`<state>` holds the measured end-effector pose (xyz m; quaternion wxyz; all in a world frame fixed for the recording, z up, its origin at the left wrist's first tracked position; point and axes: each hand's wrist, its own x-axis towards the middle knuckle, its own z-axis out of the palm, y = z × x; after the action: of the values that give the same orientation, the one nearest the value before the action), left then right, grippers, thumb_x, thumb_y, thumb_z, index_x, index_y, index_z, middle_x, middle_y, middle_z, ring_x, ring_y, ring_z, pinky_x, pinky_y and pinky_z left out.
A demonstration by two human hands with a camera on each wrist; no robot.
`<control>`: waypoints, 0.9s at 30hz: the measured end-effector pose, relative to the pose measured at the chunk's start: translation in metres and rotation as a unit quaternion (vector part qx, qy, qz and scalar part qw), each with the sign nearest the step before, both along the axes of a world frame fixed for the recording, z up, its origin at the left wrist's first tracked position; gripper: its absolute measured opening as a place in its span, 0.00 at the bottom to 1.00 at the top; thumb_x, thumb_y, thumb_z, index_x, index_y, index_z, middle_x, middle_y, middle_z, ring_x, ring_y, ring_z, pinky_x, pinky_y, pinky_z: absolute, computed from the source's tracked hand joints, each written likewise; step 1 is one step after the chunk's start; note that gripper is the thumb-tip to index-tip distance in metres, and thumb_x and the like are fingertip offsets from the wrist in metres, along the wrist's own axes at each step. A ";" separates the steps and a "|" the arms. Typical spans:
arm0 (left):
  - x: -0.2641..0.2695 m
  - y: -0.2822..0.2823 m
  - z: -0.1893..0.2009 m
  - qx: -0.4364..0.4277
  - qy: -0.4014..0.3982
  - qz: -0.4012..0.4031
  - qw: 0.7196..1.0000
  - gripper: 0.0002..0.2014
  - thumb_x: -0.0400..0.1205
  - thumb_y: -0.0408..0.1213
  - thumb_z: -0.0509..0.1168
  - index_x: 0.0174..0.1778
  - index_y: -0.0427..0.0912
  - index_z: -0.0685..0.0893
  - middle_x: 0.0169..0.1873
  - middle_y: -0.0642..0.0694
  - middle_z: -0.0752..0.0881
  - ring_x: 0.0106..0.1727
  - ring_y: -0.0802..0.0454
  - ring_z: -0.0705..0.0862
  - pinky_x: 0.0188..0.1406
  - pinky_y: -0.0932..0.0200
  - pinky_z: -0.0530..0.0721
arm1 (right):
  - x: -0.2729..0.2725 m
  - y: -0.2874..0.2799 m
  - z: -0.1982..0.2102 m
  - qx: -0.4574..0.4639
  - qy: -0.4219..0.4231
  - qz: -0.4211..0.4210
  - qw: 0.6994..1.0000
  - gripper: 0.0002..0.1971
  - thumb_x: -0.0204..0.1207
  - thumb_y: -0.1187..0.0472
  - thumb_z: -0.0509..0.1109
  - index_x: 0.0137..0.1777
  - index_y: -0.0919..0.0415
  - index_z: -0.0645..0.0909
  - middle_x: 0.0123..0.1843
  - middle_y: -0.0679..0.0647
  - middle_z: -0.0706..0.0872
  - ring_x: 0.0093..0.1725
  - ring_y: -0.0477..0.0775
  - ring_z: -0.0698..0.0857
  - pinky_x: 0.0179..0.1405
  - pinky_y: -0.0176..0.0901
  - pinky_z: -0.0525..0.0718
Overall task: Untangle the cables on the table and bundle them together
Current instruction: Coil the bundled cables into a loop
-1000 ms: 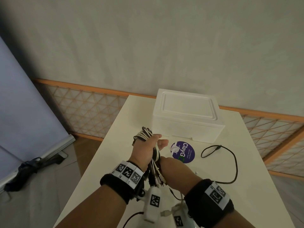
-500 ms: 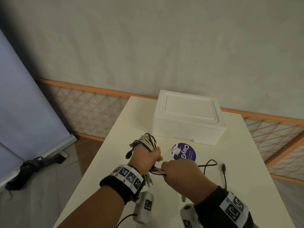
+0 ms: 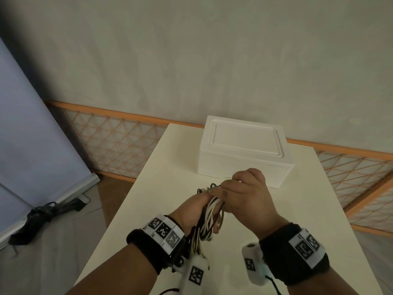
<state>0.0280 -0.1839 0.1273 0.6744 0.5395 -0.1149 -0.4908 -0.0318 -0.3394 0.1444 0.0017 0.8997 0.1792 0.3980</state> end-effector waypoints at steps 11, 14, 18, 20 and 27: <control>-0.003 0.003 -0.019 -0.069 0.013 -0.118 0.991 0.57 0.69 0.79 0.48 0.53 0.19 0.80 0.23 0.37 0.84 0.18 0.48 0.81 0.28 0.56 0.80 | 0.021 -0.002 0.002 0.461 0.463 0.283 0.703 0.33 0.68 0.80 0.72 0.68 0.48 0.80 0.51 0.58 0.87 0.44 0.51 0.88 0.38 0.34 0.86; -0.005 0.002 -0.021 -0.126 0.036 -0.156 0.979 0.53 0.70 0.78 0.49 0.52 0.22 0.80 0.23 0.40 0.87 0.19 0.50 0.82 0.26 0.60 0.83 | 0.025 -0.001 0.000 0.526 0.456 0.302 0.651 0.31 0.64 0.80 0.73 0.58 0.44 0.87 0.44 0.48 0.89 0.46 0.52 0.88 0.45 0.39 0.86; -0.007 0.002 -0.019 -0.174 0.046 -0.206 0.962 0.60 0.62 0.83 0.54 0.55 0.19 0.78 0.24 0.40 0.87 0.22 0.49 0.85 0.29 0.59 0.84 | 0.030 0.008 -0.004 0.591 0.433 0.309 0.606 0.21 0.58 0.77 0.74 0.46 0.53 0.92 0.35 0.48 0.88 0.38 0.48 0.87 0.46 0.39 0.83; -0.009 0.004 -0.017 -0.177 0.008 -0.207 0.962 0.58 0.58 0.81 0.61 0.57 0.22 0.76 0.32 0.43 0.91 0.28 0.51 0.88 0.32 0.59 0.86 | 0.028 0.011 -0.005 0.619 0.430 0.281 0.594 0.15 0.51 0.71 0.72 0.36 0.56 0.92 0.30 0.51 0.87 0.32 0.49 0.86 0.38 0.40 0.83; -0.011 0.007 -0.006 -0.059 -0.113 -0.138 0.982 0.11 0.68 0.40 0.64 0.38 0.34 0.81 0.20 0.42 0.83 0.23 0.48 0.80 0.34 0.56 0.79 | 0.027 0.014 -0.011 0.657 0.414 0.257 0.576 0.11 0.48 0.61 0.66 0.29 0.59 0.89 0.30 0.53 0.86 0.33 0.50 0.83 0.36 0.39 0.80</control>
<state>0.0166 -0.1767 0.1209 0.6130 0.5300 -0.2926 -0.5076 -0.0053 -0.3250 0.1337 -0.7663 0.6378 0.0735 -0.0254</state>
